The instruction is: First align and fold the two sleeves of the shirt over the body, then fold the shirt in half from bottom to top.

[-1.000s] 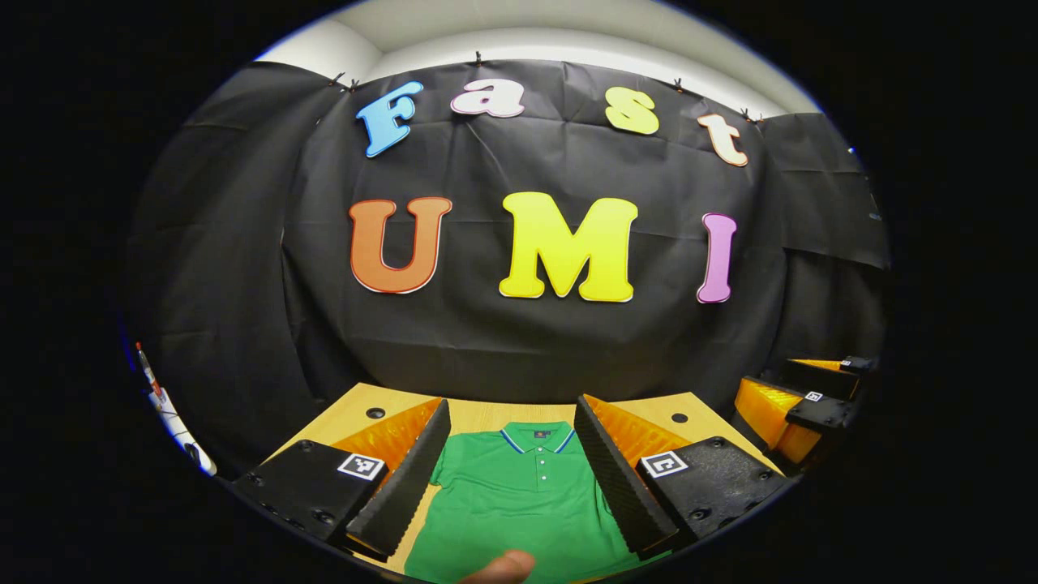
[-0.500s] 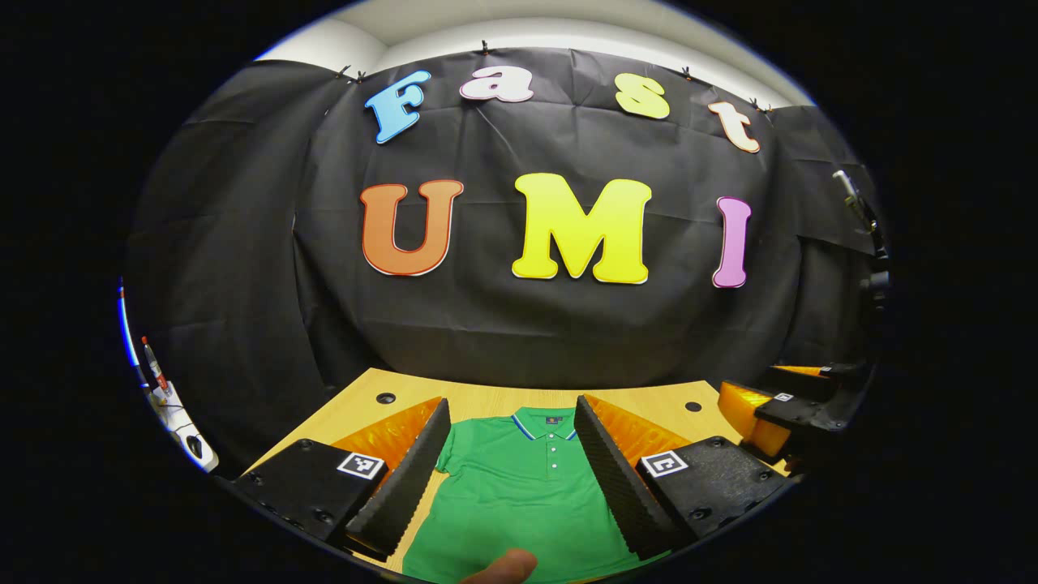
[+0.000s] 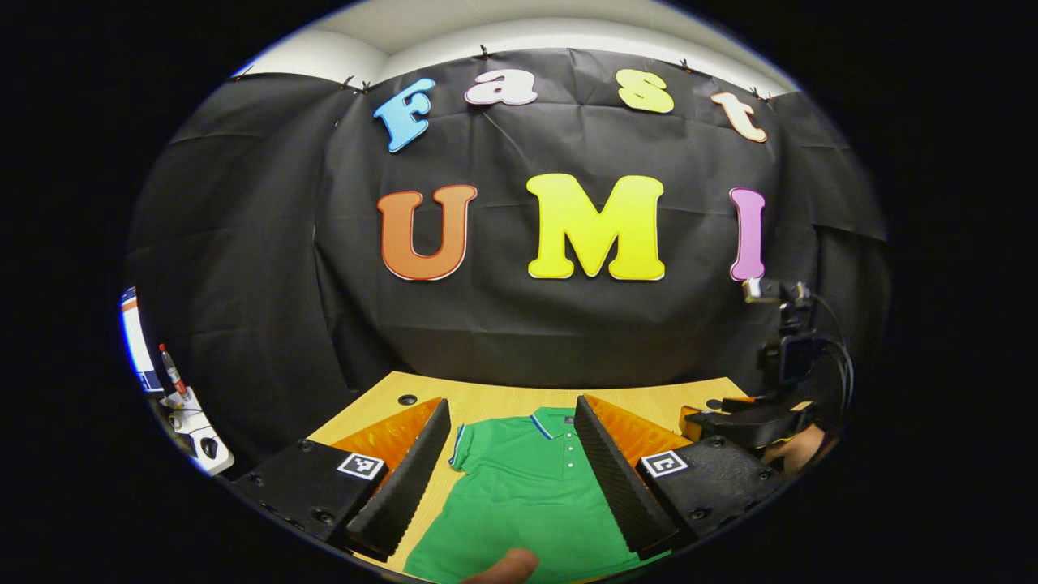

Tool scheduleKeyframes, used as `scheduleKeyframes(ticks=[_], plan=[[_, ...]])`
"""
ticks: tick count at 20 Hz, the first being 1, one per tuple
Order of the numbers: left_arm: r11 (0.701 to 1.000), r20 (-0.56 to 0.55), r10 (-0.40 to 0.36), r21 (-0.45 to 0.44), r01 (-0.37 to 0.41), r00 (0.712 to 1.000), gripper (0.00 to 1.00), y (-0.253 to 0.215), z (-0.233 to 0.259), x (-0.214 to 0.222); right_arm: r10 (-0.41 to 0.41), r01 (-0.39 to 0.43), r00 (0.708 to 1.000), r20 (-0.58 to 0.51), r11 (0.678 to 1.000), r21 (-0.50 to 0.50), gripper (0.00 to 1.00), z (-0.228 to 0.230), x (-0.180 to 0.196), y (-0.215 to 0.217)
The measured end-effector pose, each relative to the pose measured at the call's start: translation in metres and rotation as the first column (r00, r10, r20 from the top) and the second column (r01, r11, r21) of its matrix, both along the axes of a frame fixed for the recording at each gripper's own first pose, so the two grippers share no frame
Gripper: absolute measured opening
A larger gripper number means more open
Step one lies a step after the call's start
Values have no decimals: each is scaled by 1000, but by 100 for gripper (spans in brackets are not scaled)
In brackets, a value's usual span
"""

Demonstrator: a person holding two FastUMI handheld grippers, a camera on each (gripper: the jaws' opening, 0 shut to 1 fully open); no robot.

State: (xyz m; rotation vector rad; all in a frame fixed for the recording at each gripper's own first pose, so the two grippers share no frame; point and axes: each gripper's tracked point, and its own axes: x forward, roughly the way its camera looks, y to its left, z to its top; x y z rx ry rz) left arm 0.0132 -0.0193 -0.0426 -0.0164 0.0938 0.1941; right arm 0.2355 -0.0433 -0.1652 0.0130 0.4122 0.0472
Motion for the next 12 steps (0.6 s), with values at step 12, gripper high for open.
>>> scheduleKeyframes(ticks=[12], plan=[[978, -71, 206, -17, -208, 976, 99, 19, -23, -35, -1, 44, 954, -301, 990, 137, 82, -116, 63, -5]])
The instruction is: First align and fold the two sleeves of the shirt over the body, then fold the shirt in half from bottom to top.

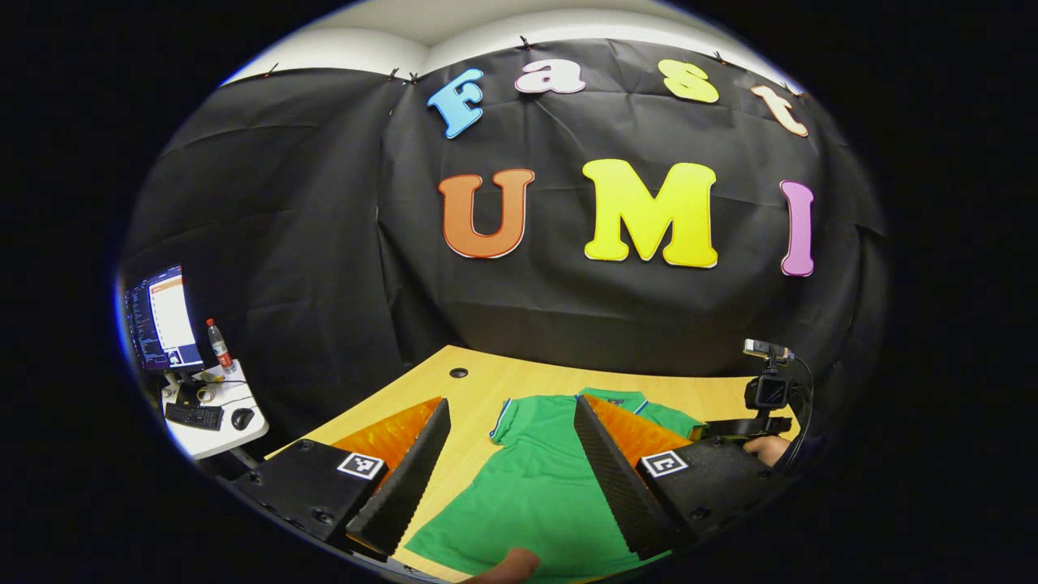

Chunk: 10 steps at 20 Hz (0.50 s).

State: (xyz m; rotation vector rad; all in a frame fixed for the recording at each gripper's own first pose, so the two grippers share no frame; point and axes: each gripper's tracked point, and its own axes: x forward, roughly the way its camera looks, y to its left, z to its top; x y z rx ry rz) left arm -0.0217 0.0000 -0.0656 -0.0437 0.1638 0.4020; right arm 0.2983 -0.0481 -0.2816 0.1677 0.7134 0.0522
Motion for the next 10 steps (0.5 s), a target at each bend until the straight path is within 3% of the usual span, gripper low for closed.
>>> scheduleKeyframes(ticks=[2, 4, 7, 9, 10], plan=[[1000, -2, -5, 7, 5, 1000, 99, 5, -1, 1, -31, 32, 999, -39, 999, 20, 81, -8, 5, -4], [1000, -15, -6, 2, 6, 1000, 99, 12, -7, 1, -59, 62, 996, -64, 997, 43, 66, -16, 15, -3], [1000, -32, -9, -9, 9, 999, 99, 23, -15, 2, -71, 75, 994, -85, 996, 45, 67, -22, 21, -2], [1000, -53, -7, -18, 6, 999, 99, 32, -24, 1, -68, 73, 994, -91, 996, 50, 75, -23, 25, 3], [1000, -69, -4, -22, 2, 998, 99, 37, -30, 0, -70, 75, 993, -91, 996, 48, 60, -24, 27, 6]])
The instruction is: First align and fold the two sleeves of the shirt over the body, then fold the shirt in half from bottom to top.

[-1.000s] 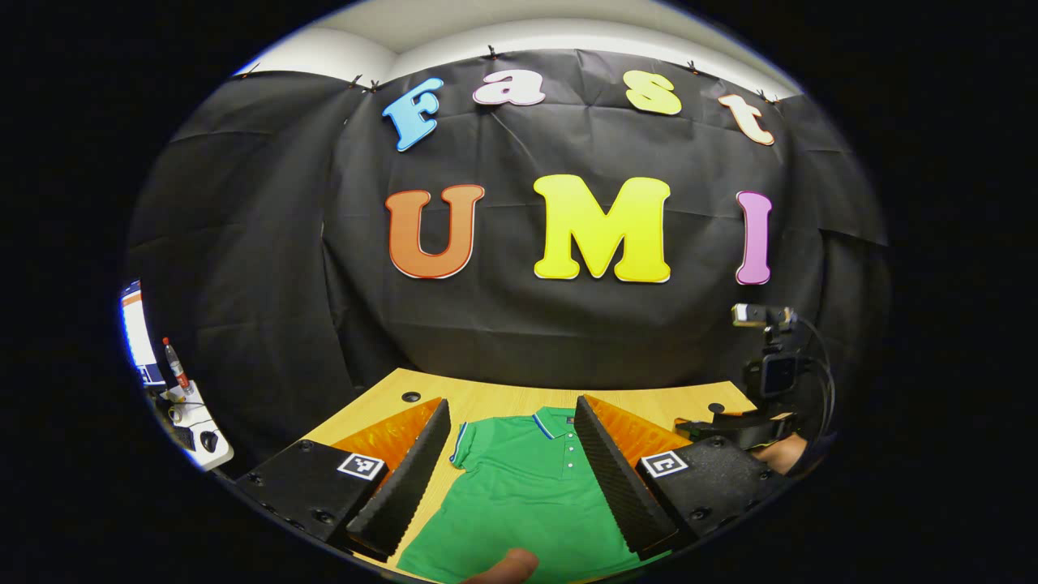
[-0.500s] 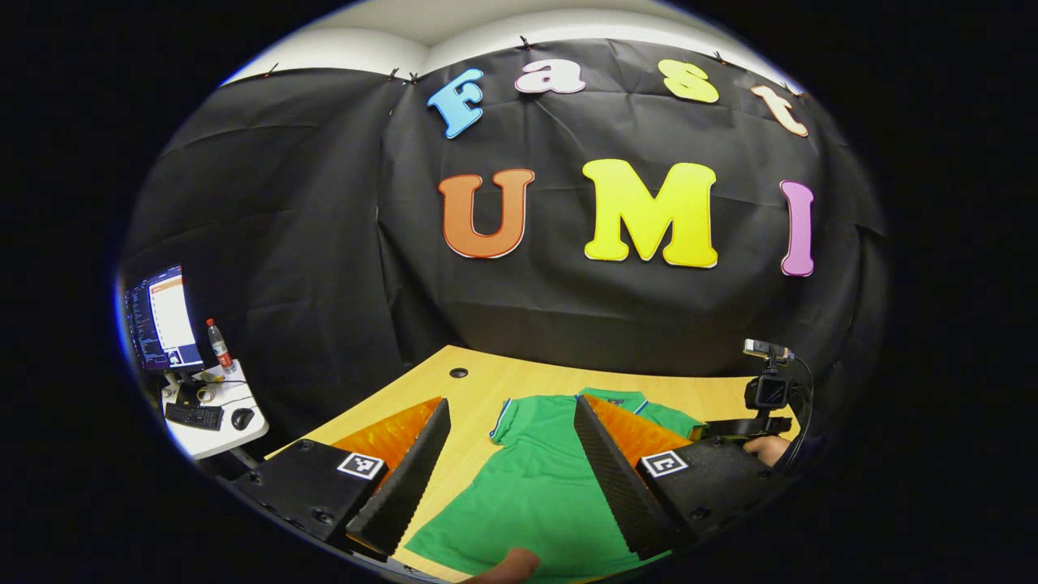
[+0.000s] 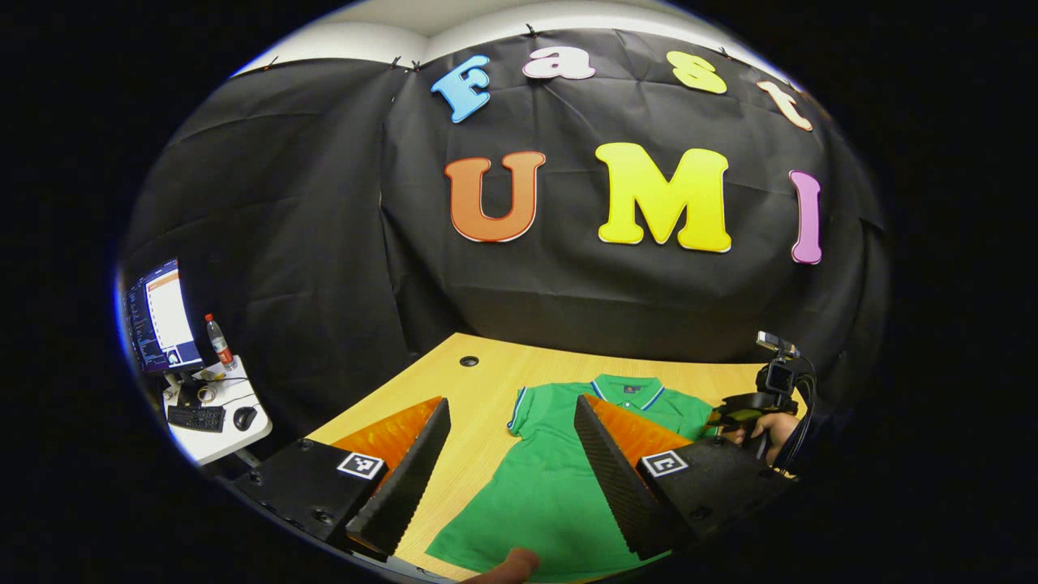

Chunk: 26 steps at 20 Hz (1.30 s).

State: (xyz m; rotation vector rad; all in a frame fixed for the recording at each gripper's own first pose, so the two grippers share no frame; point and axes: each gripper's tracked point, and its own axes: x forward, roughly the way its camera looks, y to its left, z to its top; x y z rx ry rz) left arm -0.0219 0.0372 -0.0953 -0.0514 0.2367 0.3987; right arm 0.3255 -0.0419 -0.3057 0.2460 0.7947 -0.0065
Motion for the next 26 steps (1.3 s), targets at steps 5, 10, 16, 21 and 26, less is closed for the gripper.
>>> scheduleKeyframes(ticks=[5, 10, 16, 21, 26], plan=[[1000, -34, 14, -18, -14, 999, 99, 18, -13, -4, -2, 1, 1000, -20, 999, -45, 57, -5, 4, 6], [1000, -42, 22, -15, -23, 999, 99, 32, -17, -9, -45, 43, 999, -18, 995, -93, 17, -7, 7, -2], [1000, -50, 10, -12, -10, 999, 99, 38, -21, -12, -61, 58, 998, -30, 994, -96, 6, -5, 5, -9], [1000, -45, -10, 5, 10, 999, 99, 48, -23, -13, -78, 86, 995, 57, 984, -153, 6, 34, 14, -24], [1000, -36, -13, -20, 12, 999, 99, 58, -24, -9, -44, 63, 995, 94, 974, -219, 2, 65, 22, -26]])
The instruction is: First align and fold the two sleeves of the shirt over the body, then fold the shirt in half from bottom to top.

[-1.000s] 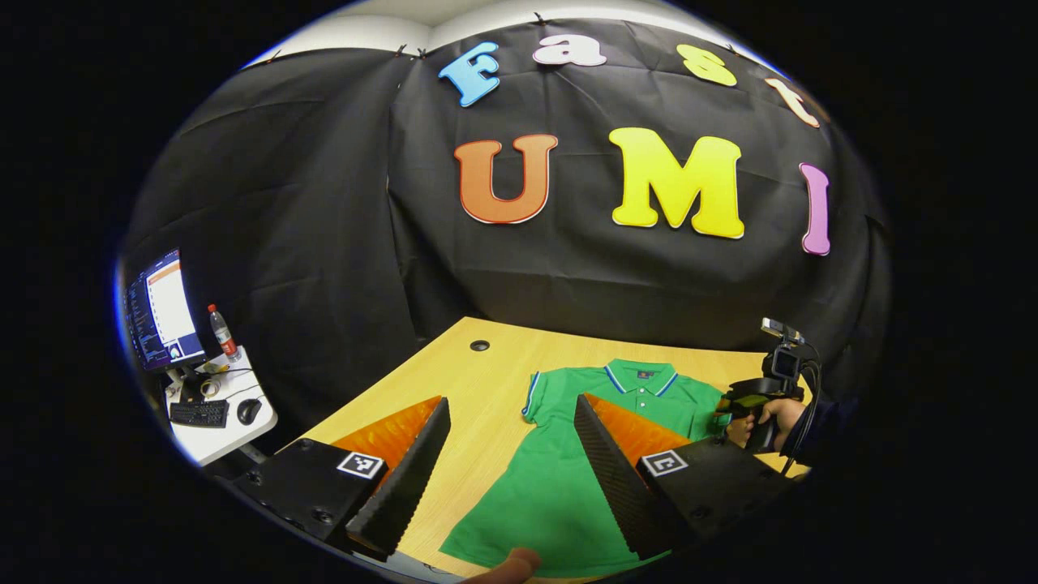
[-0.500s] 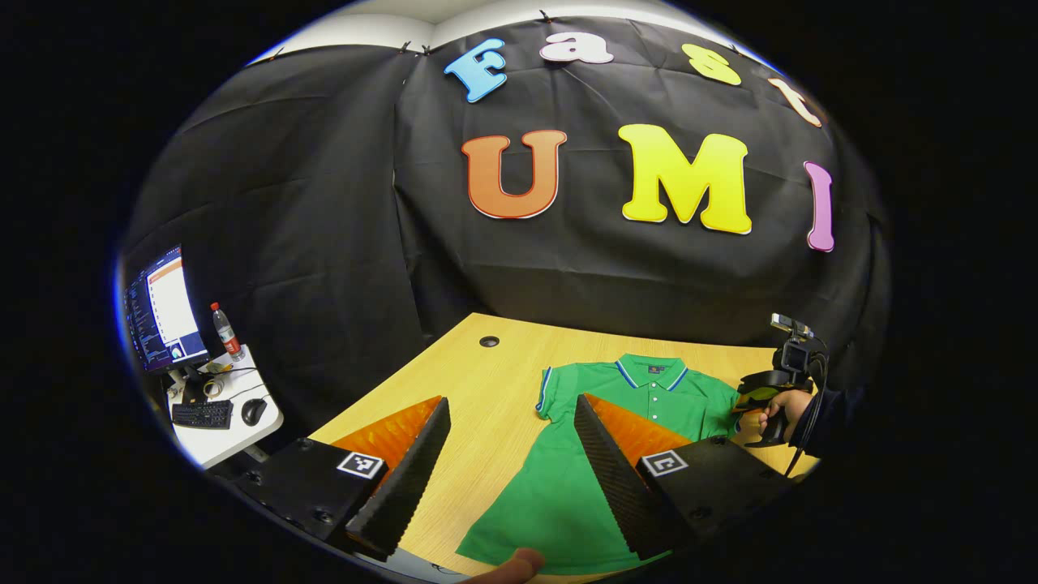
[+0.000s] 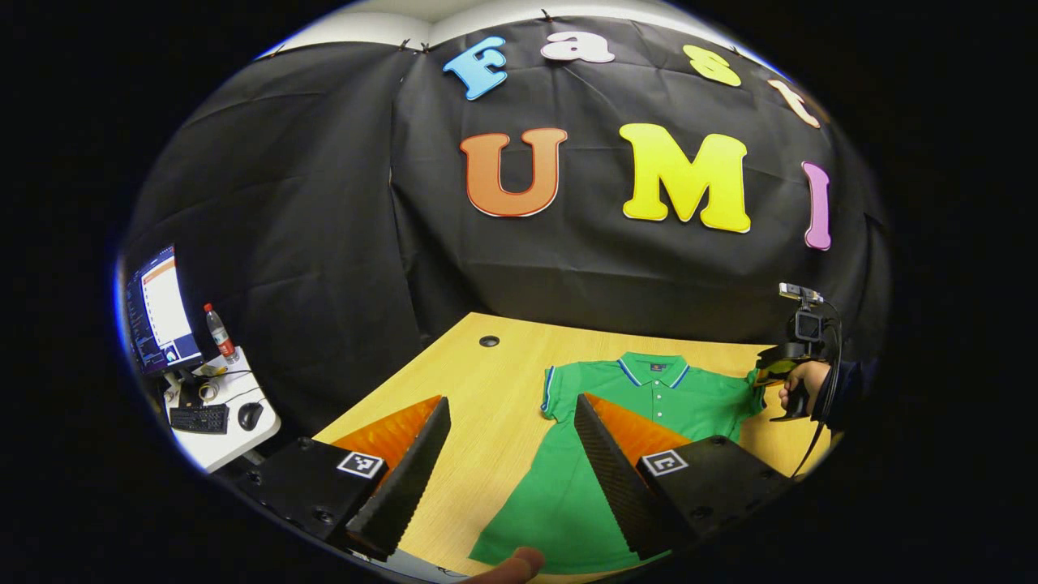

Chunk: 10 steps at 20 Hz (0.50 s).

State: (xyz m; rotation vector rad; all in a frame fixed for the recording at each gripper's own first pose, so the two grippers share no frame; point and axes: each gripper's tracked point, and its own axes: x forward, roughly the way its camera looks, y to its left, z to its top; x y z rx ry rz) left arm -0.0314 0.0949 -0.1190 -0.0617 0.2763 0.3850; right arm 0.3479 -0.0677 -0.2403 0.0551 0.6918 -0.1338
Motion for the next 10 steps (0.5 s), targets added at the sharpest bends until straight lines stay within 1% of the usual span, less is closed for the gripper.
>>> scheduleKeyframes(ticks=[1, 2, 6, 10], plan=[[1000, 8, -5, -2, 5, 1000, 99, 2, 2, 2, 21, -21, 1000, 3, 1000, -1, 2, 5, 0, 8], [1000, 15, -6, 0, 6, 1000, 99, 4, 3, 2, 41, -41, 999, 5, 999, -5, 6, 7, 1, 17], [1000, 30, -24, 1, 24, 999, 99, 10, 2, 4, 106, -106, 994, -10, 994, -25, 6, 2, -5, 60], [1000, 22, -28, -11, 28, 999, 99, 20, -7, 1, 185, -186, 982, -23, 981, -53, 5, -6, -11, 109]])
